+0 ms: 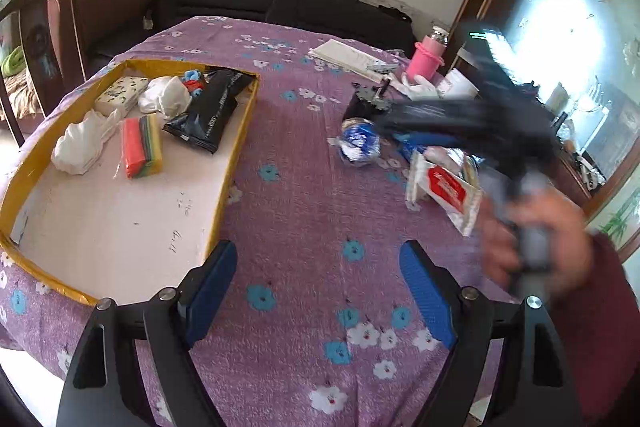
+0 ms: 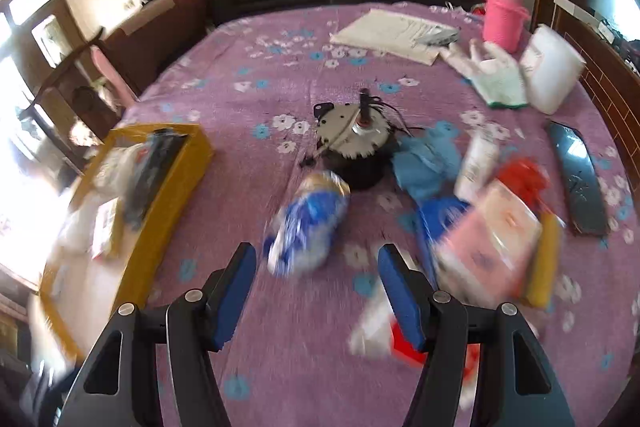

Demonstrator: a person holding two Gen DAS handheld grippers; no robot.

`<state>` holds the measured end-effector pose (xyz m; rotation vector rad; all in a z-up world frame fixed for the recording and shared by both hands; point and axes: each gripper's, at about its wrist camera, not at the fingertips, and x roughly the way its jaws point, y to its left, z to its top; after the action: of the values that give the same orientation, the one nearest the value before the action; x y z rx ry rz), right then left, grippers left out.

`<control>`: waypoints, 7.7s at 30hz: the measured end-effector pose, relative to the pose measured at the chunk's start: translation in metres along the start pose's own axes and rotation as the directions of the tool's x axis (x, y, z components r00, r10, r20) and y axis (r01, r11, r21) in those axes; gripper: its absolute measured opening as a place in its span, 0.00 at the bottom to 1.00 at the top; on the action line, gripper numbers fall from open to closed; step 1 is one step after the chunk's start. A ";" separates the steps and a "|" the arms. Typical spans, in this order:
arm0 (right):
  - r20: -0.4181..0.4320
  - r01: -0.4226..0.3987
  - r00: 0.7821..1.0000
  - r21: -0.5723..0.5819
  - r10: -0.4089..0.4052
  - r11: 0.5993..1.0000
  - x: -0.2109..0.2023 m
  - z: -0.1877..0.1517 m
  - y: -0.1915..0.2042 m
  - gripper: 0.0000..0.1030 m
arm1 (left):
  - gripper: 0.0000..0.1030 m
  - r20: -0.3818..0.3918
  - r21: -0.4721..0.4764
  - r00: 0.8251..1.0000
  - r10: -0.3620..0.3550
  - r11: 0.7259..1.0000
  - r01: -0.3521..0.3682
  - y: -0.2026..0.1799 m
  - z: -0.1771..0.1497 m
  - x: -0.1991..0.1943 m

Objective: Organize soft objects

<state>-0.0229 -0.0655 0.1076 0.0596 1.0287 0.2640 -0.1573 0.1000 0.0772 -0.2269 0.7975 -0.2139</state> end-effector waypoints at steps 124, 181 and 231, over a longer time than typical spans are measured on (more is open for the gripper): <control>0.117 -0.140 0.987 0.307 0.109 0.941 -0.067 -0.131 -0.142 0.95 | 1.00 -0.196 0.254 0.960 0.200 0.956 -0.148 -0.085 -0.015 0.122; -0.171 -0.272 0.956 -0.199 0.240 0.941 0.041 -0.034 0.208 0.42 | 0.63 -0.086 -0.339 0.987 0.135 0.928 -0.157 0.225 0.056 0.009; -0.226 -0.236 0.949 -0.046 0.220 0.971 0.022 -0.021 -0.035 0.48 | 0.83 -0.058 -0.137 0.996 -0.071 0.989 0.063 0.044 0.016 0.008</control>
<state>-0.0232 -0.0955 0.0719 0.0854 1.2327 0.5279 -0.1353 0.1418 0.0703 -0.3767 0.8682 -0.2314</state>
